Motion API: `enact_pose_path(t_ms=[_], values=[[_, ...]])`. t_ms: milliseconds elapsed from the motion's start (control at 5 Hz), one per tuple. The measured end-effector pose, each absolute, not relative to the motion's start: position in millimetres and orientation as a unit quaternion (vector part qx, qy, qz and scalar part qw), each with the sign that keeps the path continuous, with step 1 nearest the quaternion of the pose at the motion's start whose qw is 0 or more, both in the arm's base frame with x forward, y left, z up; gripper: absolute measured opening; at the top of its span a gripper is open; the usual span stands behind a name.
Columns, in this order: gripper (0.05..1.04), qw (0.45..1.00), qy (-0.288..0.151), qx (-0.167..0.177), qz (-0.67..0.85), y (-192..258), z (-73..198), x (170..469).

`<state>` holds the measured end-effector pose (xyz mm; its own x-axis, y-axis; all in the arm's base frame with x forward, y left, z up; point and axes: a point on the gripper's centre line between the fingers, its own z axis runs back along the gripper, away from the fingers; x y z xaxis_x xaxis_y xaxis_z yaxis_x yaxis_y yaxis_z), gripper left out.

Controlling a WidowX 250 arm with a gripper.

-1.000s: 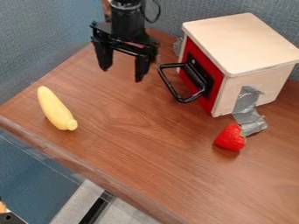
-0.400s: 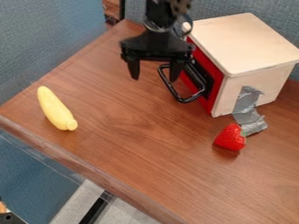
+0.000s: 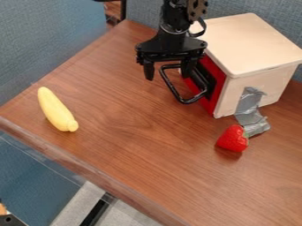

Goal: Open the drawer

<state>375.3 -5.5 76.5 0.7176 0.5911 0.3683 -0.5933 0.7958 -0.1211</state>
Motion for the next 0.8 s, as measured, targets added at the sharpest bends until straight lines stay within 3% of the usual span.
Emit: enact_pose_path(t_ms=[800], values=[[0.999,0.911,-0.157,0.015,0.382,16,51,381]])
